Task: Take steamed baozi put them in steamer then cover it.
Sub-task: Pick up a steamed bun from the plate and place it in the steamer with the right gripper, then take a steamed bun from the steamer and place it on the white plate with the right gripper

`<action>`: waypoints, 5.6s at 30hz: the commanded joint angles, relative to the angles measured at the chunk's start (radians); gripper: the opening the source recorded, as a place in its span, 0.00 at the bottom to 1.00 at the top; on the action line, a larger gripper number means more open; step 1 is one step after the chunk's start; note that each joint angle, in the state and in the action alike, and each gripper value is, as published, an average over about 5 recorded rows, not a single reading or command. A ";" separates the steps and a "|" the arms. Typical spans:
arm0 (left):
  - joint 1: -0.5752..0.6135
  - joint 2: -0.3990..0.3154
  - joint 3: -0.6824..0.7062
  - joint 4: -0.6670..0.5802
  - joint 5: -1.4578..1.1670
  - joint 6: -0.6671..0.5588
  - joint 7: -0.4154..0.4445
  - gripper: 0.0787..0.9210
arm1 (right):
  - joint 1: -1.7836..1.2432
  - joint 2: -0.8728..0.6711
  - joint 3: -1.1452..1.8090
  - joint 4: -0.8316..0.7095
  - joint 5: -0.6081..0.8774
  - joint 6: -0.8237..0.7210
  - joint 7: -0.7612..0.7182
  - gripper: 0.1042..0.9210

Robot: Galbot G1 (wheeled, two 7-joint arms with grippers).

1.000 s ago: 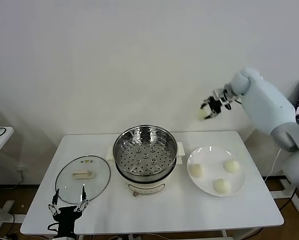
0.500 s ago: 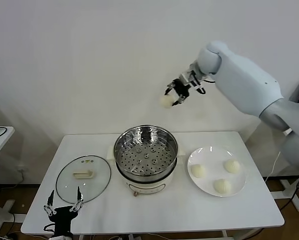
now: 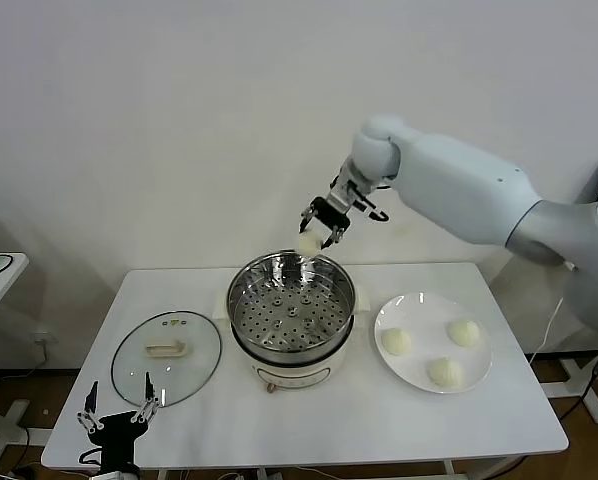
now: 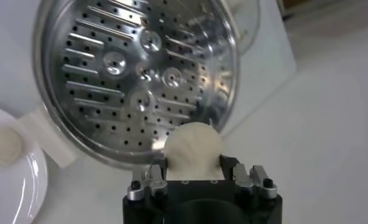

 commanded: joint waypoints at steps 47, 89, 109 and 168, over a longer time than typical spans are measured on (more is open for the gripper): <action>0.023 -0.018 -0.033 -0.005 -0.012 -0.046 -0.005 0.88 | -0.173 0.278 0.117 -0.390 -0.380 0.322 0.097 0.81; -0.041 0.027 0.068 0.071 0.031 -0.037 -0.003 0.88 | 0.128 -0.310 -0.368 0.017 0.337 -0.277 0.009 0.88; -0.065 0.026 0.078 0.100 0.048 -0.035 -0.003 0.88 | -0.049 -0.369 -0.349 0.120 0.330 -0.327 -0.069 0.88; -0.065 0.019 0.063 0.097 0.040 -0.037 -0.002 0.88 | -0.295 -0.247 -0.148 -0.092 0.158 -0.333 -0.043 0.49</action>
